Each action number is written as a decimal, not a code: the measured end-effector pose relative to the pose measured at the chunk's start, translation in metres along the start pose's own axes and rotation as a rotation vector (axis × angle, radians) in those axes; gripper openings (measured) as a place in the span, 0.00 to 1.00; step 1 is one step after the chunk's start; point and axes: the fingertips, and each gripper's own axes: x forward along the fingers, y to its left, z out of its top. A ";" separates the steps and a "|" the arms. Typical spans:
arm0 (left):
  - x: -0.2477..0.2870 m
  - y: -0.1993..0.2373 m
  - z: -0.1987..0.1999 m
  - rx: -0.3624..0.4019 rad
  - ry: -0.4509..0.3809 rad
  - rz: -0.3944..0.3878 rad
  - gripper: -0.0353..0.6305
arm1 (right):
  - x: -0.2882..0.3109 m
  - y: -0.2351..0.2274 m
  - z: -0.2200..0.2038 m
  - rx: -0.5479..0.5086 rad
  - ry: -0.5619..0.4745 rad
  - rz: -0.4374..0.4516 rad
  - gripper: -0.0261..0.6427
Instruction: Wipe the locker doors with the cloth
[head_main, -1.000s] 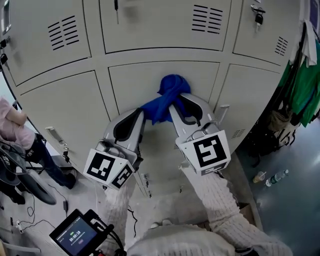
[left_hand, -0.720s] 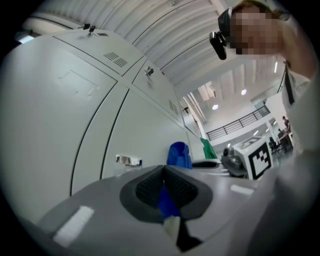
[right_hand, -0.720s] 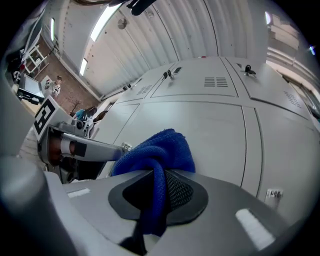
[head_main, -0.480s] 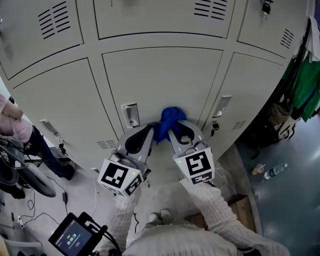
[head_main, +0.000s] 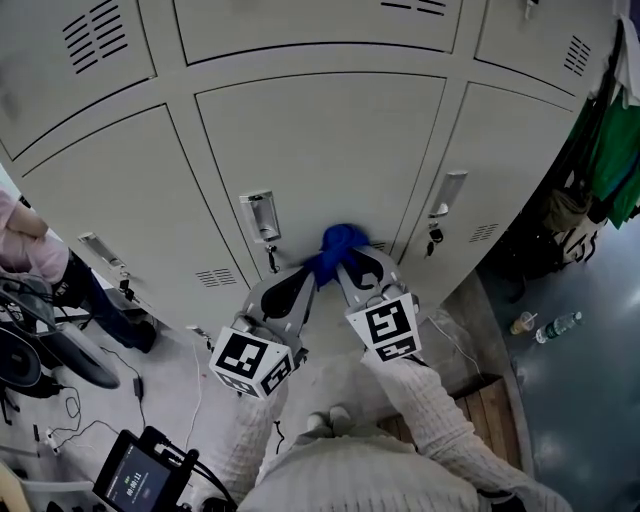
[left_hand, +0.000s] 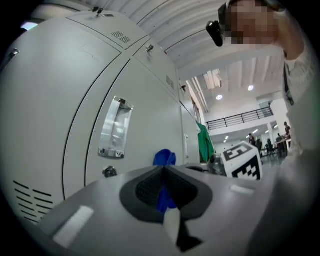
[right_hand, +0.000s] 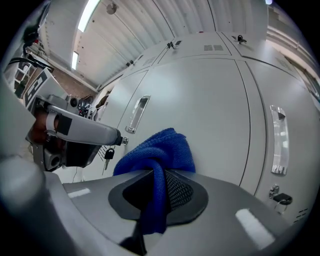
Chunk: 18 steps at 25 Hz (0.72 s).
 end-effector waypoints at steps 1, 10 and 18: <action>0.000 0.000 -0.002 0.003 0.008 -0.001 0.06 | 0.001 0.001 -0.003 -0.002 0.005 0.002 0.12; 0.002 -0.015 -0.016 0.008 0.052 -0.046 0.06 | -0.003 0.009 -0.015 -0.008 0.050 0.017 0.12; 0.025 -0.032 0.050 0.115 -0.086 -0.112 0.06 | -0.043 -0.056 0.104 -0.026 -0.239 -0.083 0.12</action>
